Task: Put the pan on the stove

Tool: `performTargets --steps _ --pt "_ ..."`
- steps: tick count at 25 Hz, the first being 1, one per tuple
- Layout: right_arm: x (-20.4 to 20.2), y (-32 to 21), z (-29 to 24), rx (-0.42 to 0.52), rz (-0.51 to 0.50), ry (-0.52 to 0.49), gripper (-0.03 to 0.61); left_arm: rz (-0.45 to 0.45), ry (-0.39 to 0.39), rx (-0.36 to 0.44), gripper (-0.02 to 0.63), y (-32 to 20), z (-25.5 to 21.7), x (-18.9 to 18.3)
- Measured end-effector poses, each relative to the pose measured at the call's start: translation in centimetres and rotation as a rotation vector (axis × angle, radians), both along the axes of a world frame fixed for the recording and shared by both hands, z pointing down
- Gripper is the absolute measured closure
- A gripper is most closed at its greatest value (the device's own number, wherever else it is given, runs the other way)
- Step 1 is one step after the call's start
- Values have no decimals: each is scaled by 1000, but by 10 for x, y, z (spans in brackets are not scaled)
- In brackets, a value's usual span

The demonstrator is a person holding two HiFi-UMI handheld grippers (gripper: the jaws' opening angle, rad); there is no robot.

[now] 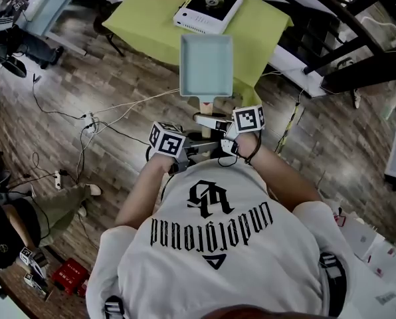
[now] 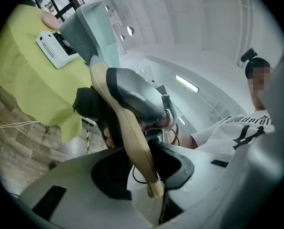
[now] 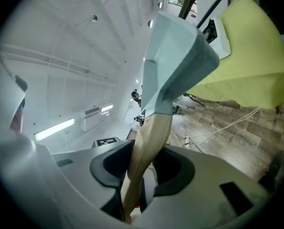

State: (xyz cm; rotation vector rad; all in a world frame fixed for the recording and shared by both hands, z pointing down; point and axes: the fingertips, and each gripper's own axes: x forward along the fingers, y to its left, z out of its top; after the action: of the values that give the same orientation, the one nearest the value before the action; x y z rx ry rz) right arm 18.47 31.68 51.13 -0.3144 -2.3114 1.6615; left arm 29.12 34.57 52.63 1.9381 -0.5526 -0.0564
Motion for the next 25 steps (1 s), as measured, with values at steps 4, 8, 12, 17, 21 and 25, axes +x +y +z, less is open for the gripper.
performTargets --steps 4,8,12,17,21,25 --pt "-2 -33 1 6 -47 4 439 -42 -2 0 482 -38 1 -1" --pt "-5 -67 -2 -14 -77 -1 439 -83 -7 -2 482 -75 -2 -4" --pt "-20 -90 -8 -33 -90 -3 440 -103 -4 -12 482 -101 -9 -19" --pt "-60 -102 -7 -36 -79 3 440 -99 13 -8 482 -112 -8 -59" --pt "-95 -121 -1 -41 -43 2 440 -65 13 9 480 -127 -4 -95" --pt "-140 -142 0 -40 25 -4 440 1 2 20 480 -142 -1 -142"
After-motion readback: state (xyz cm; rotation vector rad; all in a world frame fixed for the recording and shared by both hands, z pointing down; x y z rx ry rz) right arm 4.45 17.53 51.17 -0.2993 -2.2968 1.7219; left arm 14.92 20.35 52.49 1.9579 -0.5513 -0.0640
